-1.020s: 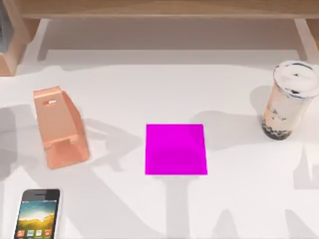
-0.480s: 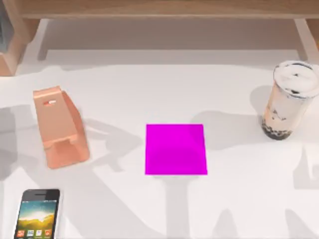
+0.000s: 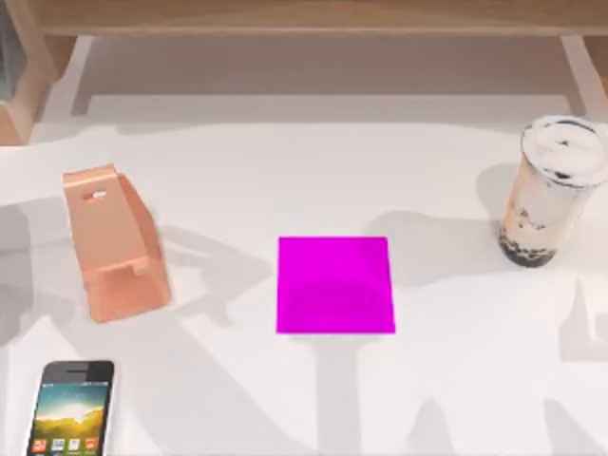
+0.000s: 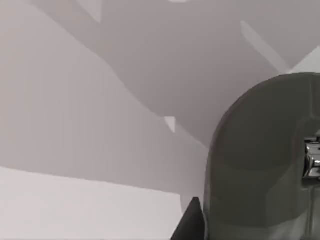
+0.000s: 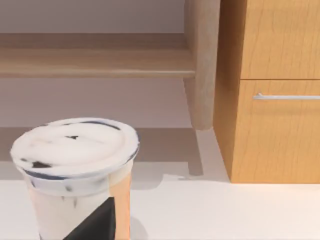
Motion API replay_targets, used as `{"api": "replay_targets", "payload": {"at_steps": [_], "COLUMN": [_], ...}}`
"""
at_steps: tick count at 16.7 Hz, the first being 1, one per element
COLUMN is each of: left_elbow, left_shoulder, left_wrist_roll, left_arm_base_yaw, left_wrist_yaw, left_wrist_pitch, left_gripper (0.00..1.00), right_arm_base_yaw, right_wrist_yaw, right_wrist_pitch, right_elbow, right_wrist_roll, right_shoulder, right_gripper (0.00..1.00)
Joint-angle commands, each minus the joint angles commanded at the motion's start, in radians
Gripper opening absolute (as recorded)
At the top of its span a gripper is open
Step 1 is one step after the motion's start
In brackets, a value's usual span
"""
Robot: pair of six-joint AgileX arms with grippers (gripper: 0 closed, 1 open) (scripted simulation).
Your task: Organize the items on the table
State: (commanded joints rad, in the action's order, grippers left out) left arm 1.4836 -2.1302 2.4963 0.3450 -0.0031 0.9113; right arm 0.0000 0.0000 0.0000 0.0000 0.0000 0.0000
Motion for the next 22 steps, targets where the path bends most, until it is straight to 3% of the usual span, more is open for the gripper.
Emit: {"api": "replay_targets", "payload": {"at_steps": [8,15,18,22], "left_elbow": [0.205,0.220,0.244,0.311], "left_shoulder": [0.085,0.089,0.082,0.066], "left_wrist_roll": [-0.003,-0.012,-0.096,-0.345], "left_arm_base_yaw": [-0.003,-0.007,-0.050,-0.156], "left_wrist_yaw": [-0.002,0.001,0.021,0.071], "left_wrist_pitch": [0.300,0.314,0.307,0.281], "left_gripper": [0.00,0.00,0.00,0.00], "right_arm_base_yaw": [0.000,0.000,0.000,0.000], "right_wrist_yaw": [0.000,0.000,0.000,0.000], "right_wrist_pitch": [0.000,0.000,0.000,0.000], "right_elbow": [0.000,0.000,0.000,0.000], "right_wrist_roll": [0.000,0.000,0.000,0.000], "right_shoulder": [0.000,0.000,0.000,0.000], "right_gripper": [1.00,1.00,1.00,1.00]}}
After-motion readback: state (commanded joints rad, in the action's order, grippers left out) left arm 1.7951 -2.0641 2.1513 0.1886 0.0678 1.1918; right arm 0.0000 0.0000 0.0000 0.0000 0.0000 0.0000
